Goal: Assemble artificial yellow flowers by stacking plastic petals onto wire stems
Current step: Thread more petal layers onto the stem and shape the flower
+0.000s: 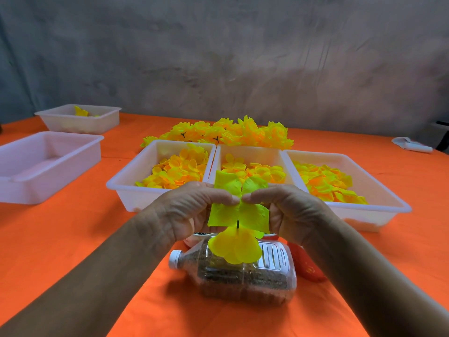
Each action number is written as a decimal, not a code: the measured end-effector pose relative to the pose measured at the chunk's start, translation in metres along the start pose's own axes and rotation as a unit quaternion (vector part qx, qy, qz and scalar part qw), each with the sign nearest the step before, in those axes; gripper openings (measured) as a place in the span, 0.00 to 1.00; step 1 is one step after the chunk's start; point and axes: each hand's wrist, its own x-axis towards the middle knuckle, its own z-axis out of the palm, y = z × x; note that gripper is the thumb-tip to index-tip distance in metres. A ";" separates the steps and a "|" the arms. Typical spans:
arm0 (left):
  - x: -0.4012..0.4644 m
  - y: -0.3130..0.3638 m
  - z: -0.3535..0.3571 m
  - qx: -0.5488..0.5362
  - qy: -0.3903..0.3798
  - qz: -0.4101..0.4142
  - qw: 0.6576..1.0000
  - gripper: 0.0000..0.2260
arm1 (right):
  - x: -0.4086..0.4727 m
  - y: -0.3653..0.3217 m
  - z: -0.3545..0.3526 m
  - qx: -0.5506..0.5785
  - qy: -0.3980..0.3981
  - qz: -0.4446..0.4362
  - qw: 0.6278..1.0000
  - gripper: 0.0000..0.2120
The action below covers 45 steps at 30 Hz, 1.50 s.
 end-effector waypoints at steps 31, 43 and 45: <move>-0.001 -0.004 0.001 -0.008 0.015 0.003 1.000 0.12 | 0.003 0.006 -0.005 -0.025 0.001 -0.003 1.000 0.11; -0.001 -0.008 -0.003 0.058 0.053 0.007 0.997 0.15 | 0.004 0.006 -0.008 -0.136 0.026 -0.052 0.989 0.09; -0.001 -0.009 -0.004 0.081 0.063 0.013 0.995 0.12 | 0.004 0.005 -0.008 -0.150 0.032 -0.052 0.987 0.10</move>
